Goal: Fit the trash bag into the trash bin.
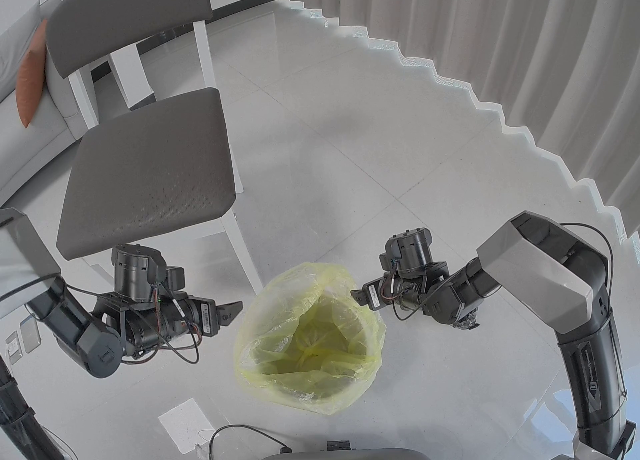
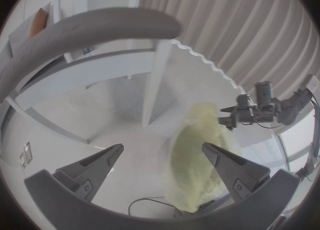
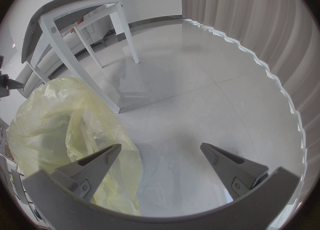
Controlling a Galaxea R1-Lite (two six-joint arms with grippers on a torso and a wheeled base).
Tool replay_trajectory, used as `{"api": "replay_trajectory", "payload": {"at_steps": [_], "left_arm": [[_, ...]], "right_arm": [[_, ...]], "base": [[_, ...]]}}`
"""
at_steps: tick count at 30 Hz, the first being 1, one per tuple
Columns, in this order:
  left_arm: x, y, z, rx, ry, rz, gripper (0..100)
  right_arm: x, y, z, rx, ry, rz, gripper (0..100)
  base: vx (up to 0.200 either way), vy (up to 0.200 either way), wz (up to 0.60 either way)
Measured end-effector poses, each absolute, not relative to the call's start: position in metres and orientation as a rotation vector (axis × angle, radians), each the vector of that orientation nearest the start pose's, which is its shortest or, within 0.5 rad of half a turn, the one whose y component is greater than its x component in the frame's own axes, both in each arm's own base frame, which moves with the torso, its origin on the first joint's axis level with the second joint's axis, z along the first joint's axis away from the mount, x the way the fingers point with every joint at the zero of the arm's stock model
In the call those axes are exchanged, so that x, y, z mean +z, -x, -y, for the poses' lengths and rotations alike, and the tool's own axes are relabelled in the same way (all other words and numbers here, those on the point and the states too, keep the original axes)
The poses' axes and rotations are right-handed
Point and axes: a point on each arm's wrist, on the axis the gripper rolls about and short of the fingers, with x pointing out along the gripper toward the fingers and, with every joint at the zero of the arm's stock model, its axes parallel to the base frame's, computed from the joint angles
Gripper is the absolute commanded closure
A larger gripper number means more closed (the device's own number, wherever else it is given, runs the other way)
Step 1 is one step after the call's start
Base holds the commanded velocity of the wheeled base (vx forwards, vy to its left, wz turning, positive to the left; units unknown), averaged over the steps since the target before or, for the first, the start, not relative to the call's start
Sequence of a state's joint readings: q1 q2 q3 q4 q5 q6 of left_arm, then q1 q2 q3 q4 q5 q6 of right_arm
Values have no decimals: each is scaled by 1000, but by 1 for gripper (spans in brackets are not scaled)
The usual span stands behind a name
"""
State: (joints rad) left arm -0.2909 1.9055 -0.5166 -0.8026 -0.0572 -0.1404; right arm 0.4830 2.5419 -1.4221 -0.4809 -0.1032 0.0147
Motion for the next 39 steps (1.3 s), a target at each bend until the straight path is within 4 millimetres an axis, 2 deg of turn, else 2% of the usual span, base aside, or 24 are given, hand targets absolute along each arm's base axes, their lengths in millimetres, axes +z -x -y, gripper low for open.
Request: {"api": "replay_trajectory", "payload": {"at_steps": [5,11,21,30,39], "left_arm": [[79,-251,114,-425,32,-593,0],[73,-243,134,-474,-29,-600,0],[36,-275,148,-419,-163,-616,0],[18,-311,122,-314,-152,-629,0],[4,-336,111,-256,-120,-620,0]], "right_arm": [[-12,-416,-218,363,174,-620,0],[-6,-412,-218,364,175,-614,0],[-1,-411,-217,363,179,-611,0],[-1,-412,-217,370,191,-607,0],[-8,-425,-221,372,202,-586,0]], "base": [[0,0,0],[0,0,0],[0,0,0],[0,0,0],[0,0,0]]}}
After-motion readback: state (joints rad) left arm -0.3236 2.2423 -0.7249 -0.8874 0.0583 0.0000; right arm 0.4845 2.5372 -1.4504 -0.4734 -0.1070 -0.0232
